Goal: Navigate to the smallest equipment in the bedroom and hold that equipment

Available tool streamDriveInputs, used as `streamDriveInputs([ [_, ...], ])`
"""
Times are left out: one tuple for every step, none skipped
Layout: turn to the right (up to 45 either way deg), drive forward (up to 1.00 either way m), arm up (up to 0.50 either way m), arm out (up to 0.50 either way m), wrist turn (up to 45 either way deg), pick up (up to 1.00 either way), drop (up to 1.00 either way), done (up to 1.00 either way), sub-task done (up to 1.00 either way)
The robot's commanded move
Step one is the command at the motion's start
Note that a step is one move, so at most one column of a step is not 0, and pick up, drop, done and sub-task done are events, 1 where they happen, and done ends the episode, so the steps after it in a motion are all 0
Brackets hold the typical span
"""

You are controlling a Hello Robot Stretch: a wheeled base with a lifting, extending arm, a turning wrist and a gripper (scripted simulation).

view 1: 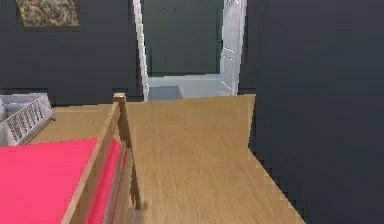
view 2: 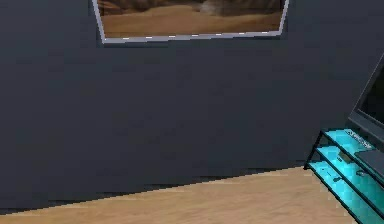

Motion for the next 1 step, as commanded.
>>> streamDriveInputs([
  [-9.0, 0.00, 0.00, 0.00, 0.0, 0.00, 0.00, 0.00, 0.00],
])
